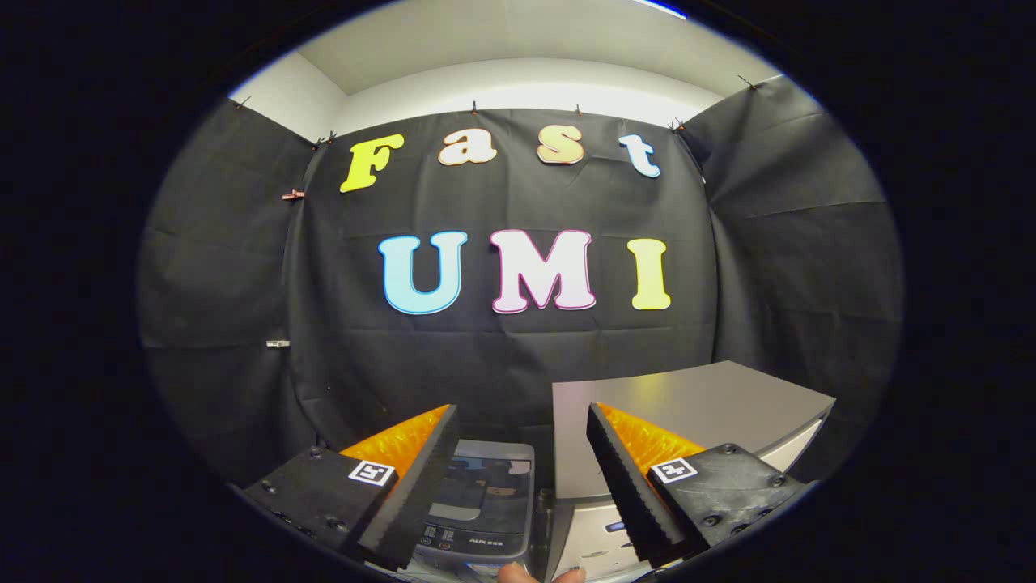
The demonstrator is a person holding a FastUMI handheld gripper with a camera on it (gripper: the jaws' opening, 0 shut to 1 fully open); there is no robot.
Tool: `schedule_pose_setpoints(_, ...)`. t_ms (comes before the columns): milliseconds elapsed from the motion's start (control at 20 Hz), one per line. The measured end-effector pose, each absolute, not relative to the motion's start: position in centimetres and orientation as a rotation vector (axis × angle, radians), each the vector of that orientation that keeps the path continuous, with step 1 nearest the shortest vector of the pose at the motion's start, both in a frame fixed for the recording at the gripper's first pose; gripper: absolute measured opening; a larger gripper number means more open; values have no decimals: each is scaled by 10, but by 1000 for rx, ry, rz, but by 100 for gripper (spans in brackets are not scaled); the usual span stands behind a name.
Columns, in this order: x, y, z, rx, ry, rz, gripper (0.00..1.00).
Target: Put the clothes into the washing machine and then close the washing machine lid.
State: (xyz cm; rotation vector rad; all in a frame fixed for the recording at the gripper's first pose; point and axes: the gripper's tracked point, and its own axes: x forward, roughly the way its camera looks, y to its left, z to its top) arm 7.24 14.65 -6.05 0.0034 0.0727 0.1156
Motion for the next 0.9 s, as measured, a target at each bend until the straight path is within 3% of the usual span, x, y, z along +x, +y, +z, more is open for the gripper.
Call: schedule_pose_setpoints(900, 15, 53, -63, 2, 80, -2, 99)
